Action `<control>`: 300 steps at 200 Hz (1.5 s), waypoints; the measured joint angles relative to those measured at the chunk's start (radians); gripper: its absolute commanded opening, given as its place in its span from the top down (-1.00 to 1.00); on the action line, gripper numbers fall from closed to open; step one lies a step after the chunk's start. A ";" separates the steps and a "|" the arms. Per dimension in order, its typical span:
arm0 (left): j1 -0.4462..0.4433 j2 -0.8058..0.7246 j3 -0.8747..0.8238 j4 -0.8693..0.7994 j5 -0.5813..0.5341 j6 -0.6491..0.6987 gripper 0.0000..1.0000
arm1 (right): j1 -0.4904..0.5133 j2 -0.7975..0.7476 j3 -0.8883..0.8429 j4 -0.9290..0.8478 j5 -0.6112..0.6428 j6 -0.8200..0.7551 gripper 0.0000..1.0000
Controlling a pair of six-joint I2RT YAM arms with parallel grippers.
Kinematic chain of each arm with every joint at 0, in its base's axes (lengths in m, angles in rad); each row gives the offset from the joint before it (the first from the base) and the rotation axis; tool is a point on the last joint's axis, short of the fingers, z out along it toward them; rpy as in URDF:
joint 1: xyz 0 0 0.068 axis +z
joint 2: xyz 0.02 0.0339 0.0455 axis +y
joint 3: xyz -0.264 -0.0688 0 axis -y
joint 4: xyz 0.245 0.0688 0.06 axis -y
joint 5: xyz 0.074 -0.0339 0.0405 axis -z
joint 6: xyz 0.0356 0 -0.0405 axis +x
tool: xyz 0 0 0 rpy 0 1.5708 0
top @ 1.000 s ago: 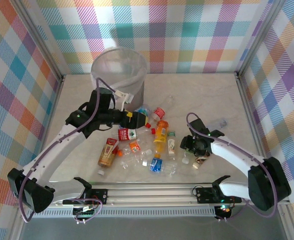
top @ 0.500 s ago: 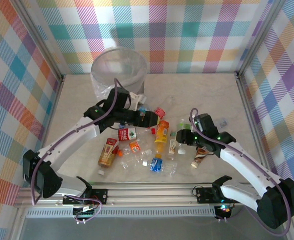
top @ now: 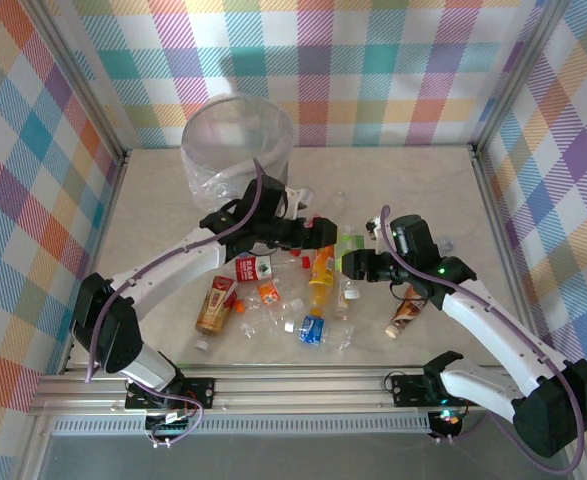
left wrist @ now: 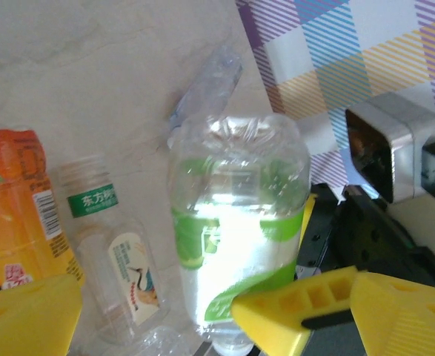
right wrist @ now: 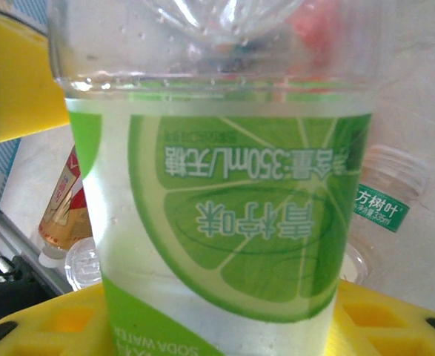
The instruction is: Put the plastic bottles in the bin
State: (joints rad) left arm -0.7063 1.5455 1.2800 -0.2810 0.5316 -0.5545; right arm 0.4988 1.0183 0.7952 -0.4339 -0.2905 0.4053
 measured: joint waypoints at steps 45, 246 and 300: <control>-0.031 0.039 0.010 0.063 0.000 -0.030 -0.91 | 0.002 0.000 0.010 0.000 -0.029 -0.003 -0.02; -0.072 0.100 0.041 0.104 -0.040 -0.077 -0.23 | 0.006 0.000 0.020 0.005 -0.079 -0.003 -0.12; -0.074 0.097 0.074 0.057 -0.072 -0.053 -0.13 | 0.007 0.004 0.036 0.006 -0.082 0.002 -0.73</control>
State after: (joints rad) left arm -0.7799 1.6421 1.3544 -0.2241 0.4595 -0.6075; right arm 0.5056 1.0222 0.8310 -0.4274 -0.3721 0.4076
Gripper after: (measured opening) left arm 0.574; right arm 0.770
